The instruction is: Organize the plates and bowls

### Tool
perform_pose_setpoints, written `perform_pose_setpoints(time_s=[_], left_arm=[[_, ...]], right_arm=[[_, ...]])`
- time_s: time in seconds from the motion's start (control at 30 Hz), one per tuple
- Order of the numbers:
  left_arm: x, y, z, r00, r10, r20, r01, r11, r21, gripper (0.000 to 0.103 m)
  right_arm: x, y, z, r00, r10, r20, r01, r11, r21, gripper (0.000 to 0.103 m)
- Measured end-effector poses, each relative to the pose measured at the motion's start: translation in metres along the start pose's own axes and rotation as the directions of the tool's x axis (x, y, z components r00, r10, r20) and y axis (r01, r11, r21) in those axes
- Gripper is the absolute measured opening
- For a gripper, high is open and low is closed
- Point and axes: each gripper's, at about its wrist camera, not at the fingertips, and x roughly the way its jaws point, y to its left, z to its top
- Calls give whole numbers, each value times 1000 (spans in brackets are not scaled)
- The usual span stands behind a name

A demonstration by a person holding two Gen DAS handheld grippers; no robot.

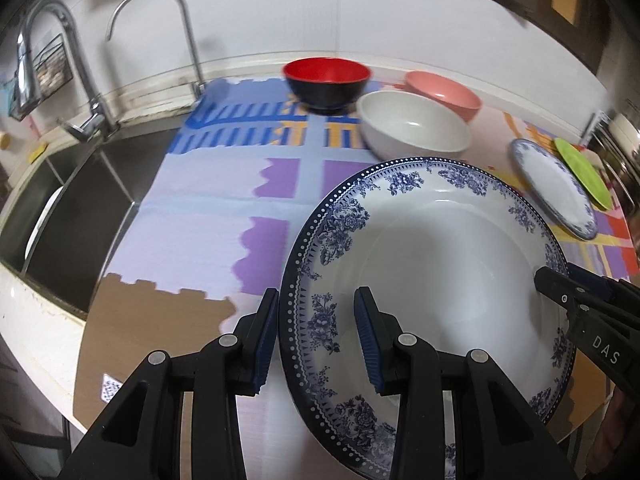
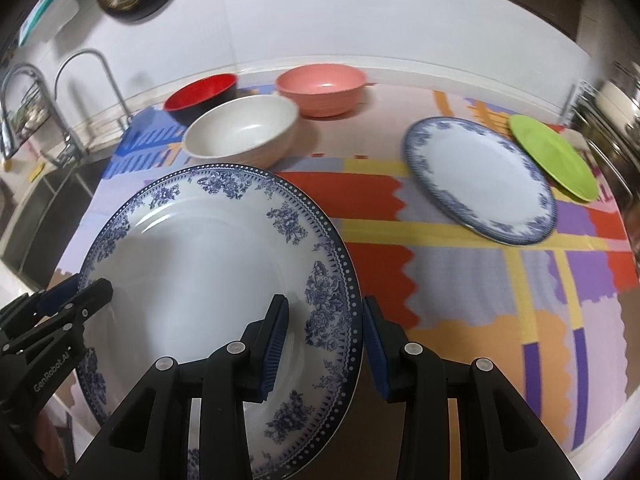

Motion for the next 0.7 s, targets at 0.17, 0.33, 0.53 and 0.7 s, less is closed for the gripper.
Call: perform_pose_setpoints(time_s=[0.17,0.33,0.53,0.7], left_arm=[[7,19,-1,1000,14,-21,-15,1000,-25,38],[18,34,-2,999,20,-50,-23,999,-42,38],[28,43,-4,997,22,-74,-26,999,-41,38],[34,45,-6,995,24,-94,-27,999,-38,38]], right_arm=[[12,21,6,1000,19,-19,-19,999,-27,38],[25,40,8,999,28,-45,-30,998,-49,38],[37,53,9,997,34,-73,-38,998,-54,38],[46,56,7,995,33,-94,-38,998,-48,38]])
